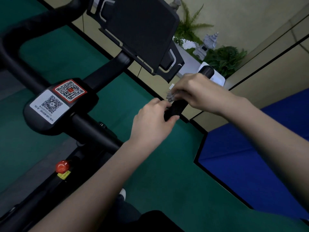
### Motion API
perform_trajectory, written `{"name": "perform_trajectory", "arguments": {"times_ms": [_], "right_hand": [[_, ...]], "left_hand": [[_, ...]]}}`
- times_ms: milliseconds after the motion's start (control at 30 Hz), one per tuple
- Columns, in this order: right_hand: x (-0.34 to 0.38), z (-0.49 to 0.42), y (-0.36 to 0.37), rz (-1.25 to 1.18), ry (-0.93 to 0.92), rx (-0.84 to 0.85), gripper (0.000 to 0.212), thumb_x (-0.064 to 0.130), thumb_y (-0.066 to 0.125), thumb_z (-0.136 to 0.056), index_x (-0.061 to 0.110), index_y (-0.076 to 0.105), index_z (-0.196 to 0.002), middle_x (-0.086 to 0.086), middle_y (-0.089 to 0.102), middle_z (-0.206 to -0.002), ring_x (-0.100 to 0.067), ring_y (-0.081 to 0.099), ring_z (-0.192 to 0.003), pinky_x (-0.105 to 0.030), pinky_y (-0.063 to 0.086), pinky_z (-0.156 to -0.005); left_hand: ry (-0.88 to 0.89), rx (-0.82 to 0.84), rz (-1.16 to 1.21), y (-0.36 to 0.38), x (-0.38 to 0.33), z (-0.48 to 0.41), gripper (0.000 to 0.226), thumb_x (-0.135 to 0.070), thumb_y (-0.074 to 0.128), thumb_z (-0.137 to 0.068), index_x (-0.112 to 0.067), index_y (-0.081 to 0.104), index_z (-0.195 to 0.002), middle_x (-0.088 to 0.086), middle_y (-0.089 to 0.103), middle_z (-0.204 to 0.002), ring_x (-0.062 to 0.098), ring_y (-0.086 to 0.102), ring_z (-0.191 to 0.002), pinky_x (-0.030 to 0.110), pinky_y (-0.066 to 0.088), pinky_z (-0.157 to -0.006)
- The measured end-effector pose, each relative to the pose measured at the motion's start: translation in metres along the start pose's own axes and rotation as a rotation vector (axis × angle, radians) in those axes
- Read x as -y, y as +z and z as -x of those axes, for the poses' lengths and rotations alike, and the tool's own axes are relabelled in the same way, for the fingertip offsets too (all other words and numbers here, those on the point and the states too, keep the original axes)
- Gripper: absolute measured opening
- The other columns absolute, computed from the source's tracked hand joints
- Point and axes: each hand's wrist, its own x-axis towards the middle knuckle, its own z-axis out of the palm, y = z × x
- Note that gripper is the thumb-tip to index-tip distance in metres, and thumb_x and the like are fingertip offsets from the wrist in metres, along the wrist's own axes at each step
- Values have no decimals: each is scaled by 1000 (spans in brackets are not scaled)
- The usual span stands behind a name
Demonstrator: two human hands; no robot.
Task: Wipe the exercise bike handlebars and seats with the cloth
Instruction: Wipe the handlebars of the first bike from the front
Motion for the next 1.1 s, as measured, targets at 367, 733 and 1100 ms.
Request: {"name": "perform_trajectory", "arguments": {"times_ms": [367, 733, 1100], "right_hand": [[-7, -3, -11, 90, 92, -34, 21, 15, 56, -94, 2, 69, -103, -15, 67, -95, -30, 54, -102, -40, 44, -84], [-23, 6, -8, 90, 148, -204, 20, 9, 52, -95, -2, 68, -100, -17, 67, -98, -32, 52, -102, -42, 41, -87], [-46, 18, 3, -591, 680, -757, 15, 15, 55, -94, 8, 66, -101, 5, 61, -81, -4, 52, -63, -16, 45, -64]], "left_hand": [[-2, 16, 40, -2, -3, -3, 41, -50, 63, -84, -24, 63, -116, -8, 60, -107, 17, 59, -92, 33, 50, -76], [49, 105, 88, 10, -29, -37, 48, -37, 67, -85, -19, 55, -127, 2, 58, -116, 24, 57, -98, 39, 49, -85], [46, 39, 114, 18, -23, -40, 46, -24, 70, -83, -26, 56, -127, -5, 59, -114, 16, 56, -97, 24, 43, -83]]}}
